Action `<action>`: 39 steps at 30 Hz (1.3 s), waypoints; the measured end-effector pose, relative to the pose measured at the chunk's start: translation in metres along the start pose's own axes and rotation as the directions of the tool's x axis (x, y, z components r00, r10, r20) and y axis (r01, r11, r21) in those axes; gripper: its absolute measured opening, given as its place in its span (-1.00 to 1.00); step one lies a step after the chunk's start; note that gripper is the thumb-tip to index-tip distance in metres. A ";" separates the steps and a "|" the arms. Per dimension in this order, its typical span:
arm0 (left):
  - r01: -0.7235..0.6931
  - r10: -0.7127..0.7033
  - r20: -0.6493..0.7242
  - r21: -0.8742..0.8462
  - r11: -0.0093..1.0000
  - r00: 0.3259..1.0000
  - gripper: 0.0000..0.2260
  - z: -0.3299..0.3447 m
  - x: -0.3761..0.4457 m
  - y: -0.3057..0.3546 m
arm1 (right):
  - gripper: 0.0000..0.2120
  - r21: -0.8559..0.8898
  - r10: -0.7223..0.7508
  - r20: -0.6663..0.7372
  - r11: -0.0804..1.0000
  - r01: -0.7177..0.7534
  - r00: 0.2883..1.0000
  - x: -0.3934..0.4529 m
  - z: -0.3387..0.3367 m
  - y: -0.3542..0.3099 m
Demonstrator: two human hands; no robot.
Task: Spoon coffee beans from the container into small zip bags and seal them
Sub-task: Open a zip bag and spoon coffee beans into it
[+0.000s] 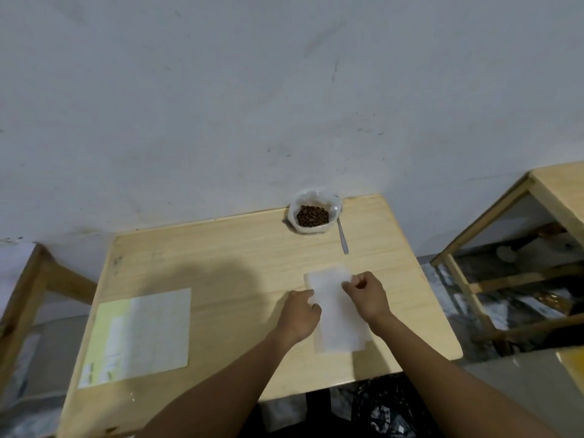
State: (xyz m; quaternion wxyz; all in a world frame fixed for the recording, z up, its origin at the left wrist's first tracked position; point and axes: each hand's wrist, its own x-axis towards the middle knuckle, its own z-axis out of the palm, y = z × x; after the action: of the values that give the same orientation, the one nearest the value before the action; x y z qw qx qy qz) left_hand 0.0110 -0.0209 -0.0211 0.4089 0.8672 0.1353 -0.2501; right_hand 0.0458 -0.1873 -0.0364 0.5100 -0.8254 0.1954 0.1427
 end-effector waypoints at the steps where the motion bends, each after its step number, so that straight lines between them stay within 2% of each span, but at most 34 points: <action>1: 0.000 0.000 -0.014 -0.014 1.000 1.000 -0.56 -0.003 -0.001 -0.001 | -0.85 0.114 0.016 0.063 0.993 -0.024 0.998 -0.004 0.000 -0.007; 4: -0.021 0.017 -0.087 -0.049 0.999 0.996 -0.60 -0.020 -0.002 0.001 | -0.94 0.279 -0.004 0.214 0.958 -0.057 0.977 -0.010 0.002 -0.032; 8: -0.077 0.069 -0.278 -0.018 0.997 0.958 -0.67 -0.065 -0.001 0.011 | -0.68 0.336 -0.125 0.307 0.942 0.015 0.943 -0.016 0.016 -0.074; 10: -0.115 0.048 -0.303 -0.207 0.972 0.952 -0.71 -0.090 0.001 0.022 | -0.64 0.354 -0.199 0.321 0.932 0.078 0.926 -0.020 0.024 -0.098; 11: -0.124 0.016 -0.284 -0.365 0.923 0.959 -0.75 -0.102 0.002 0.027 | -0.64 0.356 -0.242 0.327 0.927 0.118 0.914 -0.022 0.028 -0.108; 13: -0.113 -0.051 -0.229 -0.648 0.754 0.972 -0.84 -0.126 0.001 0.040 | -0.64 0.343 -0.331 0.343 0.915 0.211 0.879 -0.026 0.037 -0.128; 15: -0.119 -0.073 -0.199 -0.801 0.587 0.977 -0.85 -0.146 -0.003 0.049 | -0.62 0.336 -0.408 0.365 0.896 0.291 0.837 -0.030 0.043 -0.146; 16: -0.132 -0.073 -0.203 -0.831 0.540 0.976 -0.81 -0.154 -0.006 0.053 | -0.61 0.345 -0.440 0.385 0.884 0.316 0.811 -0.032 0.044 -0.154; 20: -0.176 -0.049 -0.226 -0.862 0.475 0.973 -0.79 -0.176 -0.014 0.053 | -0.70 0.370 -0.481 0.471 0.869 0.330 0.740 -0.036 0.047 -0.174; 25: -0.220 0.006 -0.246 -0.857 0.466 0.969 -0.87 -0.185 -0.018 0.048 | -0.77 0.396 -0.468 0.385 0.863 0.316 0.796 -0.038 0.055 -0.189; 29: -0.233 0.021 -0.253 -0.850 0.473 0.967 -0.97 -0.185 -0.023 0.046 | -0.76 0.387 -0.457 0.380 0.868 0.311 0.804 -0.037 0.058 -0.191; 36: -0.222 0.029 -0.236 -0.853 0.473 0.971 -0.96 -0.180 -0.024 0.044 | -0.66 0.465 -0.416 0.428 0.863 0.199 0.803 -0.035 0.054 -0.182; 39: -0.215 0.037 -0.225 -0.853 0.475 0.974 -0.92 -0.177 -0.023 0.044 | -0.75 0.458 -0.409 0.425 0.867 0.198 0.808 -0.034 0.052 -0.178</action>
State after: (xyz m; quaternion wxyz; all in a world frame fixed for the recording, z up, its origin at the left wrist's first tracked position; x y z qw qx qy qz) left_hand 0.0679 0.0882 0.1154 0.7956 0.5653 0.2145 -0.0388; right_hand 0.0970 -0.0631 0.0954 0.7140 -0.6595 -0.0592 0.2277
